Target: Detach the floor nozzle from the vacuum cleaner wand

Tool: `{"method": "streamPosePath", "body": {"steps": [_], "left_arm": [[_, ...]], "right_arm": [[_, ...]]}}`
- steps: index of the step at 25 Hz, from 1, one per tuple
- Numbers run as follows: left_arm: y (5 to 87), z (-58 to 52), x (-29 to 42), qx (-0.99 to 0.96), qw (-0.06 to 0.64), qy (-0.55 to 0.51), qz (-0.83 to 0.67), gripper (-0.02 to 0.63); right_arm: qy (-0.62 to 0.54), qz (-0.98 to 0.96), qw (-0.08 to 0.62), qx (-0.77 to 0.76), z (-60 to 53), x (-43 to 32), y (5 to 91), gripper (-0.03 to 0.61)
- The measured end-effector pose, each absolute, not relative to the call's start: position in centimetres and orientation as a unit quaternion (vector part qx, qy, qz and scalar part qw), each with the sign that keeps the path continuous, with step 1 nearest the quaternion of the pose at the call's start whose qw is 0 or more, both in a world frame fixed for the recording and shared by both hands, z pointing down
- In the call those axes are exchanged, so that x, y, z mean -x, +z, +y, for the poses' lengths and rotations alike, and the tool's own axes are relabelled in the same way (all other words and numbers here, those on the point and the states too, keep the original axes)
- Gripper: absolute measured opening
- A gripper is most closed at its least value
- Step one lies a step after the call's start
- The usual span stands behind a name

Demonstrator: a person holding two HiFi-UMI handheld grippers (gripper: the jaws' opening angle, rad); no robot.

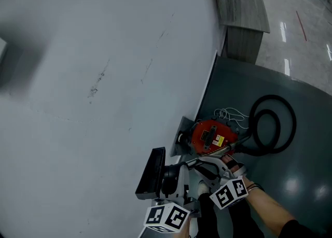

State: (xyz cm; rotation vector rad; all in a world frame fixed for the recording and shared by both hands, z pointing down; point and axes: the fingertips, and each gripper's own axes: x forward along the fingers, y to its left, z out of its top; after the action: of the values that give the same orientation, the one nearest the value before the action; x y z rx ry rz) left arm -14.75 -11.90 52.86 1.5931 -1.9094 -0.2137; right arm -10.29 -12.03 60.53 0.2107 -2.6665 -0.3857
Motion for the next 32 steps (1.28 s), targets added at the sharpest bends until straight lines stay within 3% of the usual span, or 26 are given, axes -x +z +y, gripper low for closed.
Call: {"method": "streamPosePath", "body": {"steps": [5,12,18,24,29,32], "left_arm": [[53.0,-11.5,15.5,-0.611,0.369,-0.168,-0.679,0.181],[52.0,-11.3,15.2,-0.633,0.280,-0.047,-0.721,0.179],[52.4,-11.1,15.7,-0.611,0.351,-0.151,-0.693,0.179],[51.9,-11.0,14.9,-0.637,0.286,-0.059,-0.713,0.179],[51.6,-10.8,15.3,-0.629,0.322,-0.172,-0.687,0.180],[51.5,-10.4,15.4,-0.626,0.295,-0.186,-0.697,0.179]], "right_arm": [[-0.142,-0.963,0.219,-0.071,-11.7,10.5,60.5,0.137],[-0.144,-0.963,0.212,-0.081,-11.4,11.0,59.9,0.137],[-0.141,-0.963,0.217,-0.076,-11.4,10.8,59.9,0.137],[-0.139,-0.963,0.214,-0.087,-11.2,10.6,59.8,0.137],[-0.133,-0.964,0.210,-0.092,-11.2,10.3,59.5,0.137],[-0.136,-0.964,0.209,-0.094,-10.9,10.3,59.5,0.137]]}}
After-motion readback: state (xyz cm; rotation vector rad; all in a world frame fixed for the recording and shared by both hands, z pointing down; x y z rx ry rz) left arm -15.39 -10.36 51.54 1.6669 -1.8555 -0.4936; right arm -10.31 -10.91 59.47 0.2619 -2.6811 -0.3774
